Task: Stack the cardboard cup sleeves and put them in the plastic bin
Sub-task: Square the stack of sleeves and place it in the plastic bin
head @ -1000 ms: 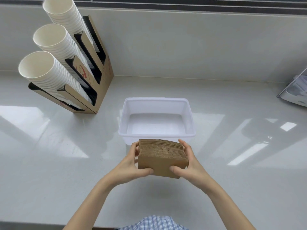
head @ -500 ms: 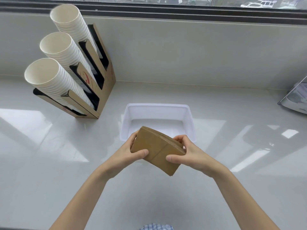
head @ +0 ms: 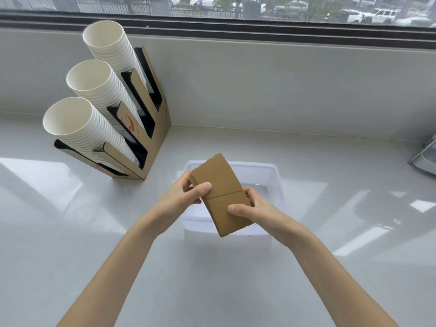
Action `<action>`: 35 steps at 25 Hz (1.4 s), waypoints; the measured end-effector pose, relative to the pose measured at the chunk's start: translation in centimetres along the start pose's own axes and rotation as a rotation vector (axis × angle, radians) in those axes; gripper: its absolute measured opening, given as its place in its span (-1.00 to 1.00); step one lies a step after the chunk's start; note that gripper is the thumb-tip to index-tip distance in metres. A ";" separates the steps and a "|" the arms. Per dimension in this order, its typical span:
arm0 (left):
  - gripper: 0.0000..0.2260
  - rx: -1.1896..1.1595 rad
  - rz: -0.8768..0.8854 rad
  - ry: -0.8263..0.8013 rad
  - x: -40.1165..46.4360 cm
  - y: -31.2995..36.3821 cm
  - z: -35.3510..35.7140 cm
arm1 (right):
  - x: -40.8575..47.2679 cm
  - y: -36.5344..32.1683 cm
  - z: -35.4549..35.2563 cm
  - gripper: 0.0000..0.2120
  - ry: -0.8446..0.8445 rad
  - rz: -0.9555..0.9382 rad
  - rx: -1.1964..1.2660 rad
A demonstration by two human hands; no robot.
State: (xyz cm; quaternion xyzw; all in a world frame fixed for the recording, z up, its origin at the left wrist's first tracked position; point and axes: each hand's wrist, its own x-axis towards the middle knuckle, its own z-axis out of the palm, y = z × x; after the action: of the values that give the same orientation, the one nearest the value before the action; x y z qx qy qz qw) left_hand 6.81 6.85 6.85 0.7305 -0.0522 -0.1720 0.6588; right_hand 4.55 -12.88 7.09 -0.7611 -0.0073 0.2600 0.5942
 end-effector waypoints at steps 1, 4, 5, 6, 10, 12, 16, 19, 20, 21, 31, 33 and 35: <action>-0.54 -0.012 0.003 0.010 0.3 0.1 -0.2 | 0.4 -0.3 -0.1 -0.23 -0.004 -0.002 0.010; -0.53 -0.006 -0.007 0.043 1.3 0.3 -0.8 | 1.7 -0.8 -0.4 -0.37 -0.011 0.010 0.045; -0.47 0.014 -0.013 0.049 1.7 0.3 -1.1 | 2.3 -0.8 -0.4 -0.40 -0.003 0.015 0.060; -0.43 0.030 -0.023 0.053 2.1 0.3 -1.3 | 2.9 -0.7 -0.3 -0.40 0.002 0.017 0.085; -0.49 0.044 -0.077 0.224 3.6 -0.3 -2.1 | 5.6 0.4 0.1 -0.33 -0.003 0.050 0.249; -0.53 0.063 -0.122 0.371 3.9 -0.8 -2.3 | 7.2 1.1 0.4 -0.35 0.029 0.116 0.302; -0.49 0.052 -0.265 0.407 4.1 -2.3 -2.2 | 9.9 2.5 0.7 -0.52 0.037 0.277 0.249; -0.49 0.056 -0.336 0.373 4.3 -3.5 -1.9 | 11.1 2.8 1.5 -0.51 0.022 0.363 0.163; -0.53 0.054 -0.340 0.368 4.4 -3.9 -1.8 | 11.5 3.0 1.9 -0.42 0.024 0.388 0.139; -0.58 0.051 -0.335 0.362 4.6 -4.2 -1.8 | 11.8 3.0 2.1 -0.38 0.022 0.409 0.123; -0.71 0.070 -0.285 0.357 4.9 -5.3 -1.7 | 12.8 2.5 2.6 -0.39 -0.117 0.453 -0.015; -0.69 0.061 -0.279 0.348 4.9 -5.4 -1.6 | 12.8 2.4 2.8 -0.13 -0.101 0.458 -0.059; -0.67 0.053 -0.283 0.347 4.9 -5.5 -1.6 | 13.0 2.4 3.2 -0.02 -0.077 0.427 -0.079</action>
State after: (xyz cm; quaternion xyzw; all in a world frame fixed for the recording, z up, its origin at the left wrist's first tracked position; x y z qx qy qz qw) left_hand 11.12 7.54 0.69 0.7663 0.1603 -0.1329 0.6078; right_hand 13.81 -6.54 -0.63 -0.7576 0.1214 0.4083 0.4946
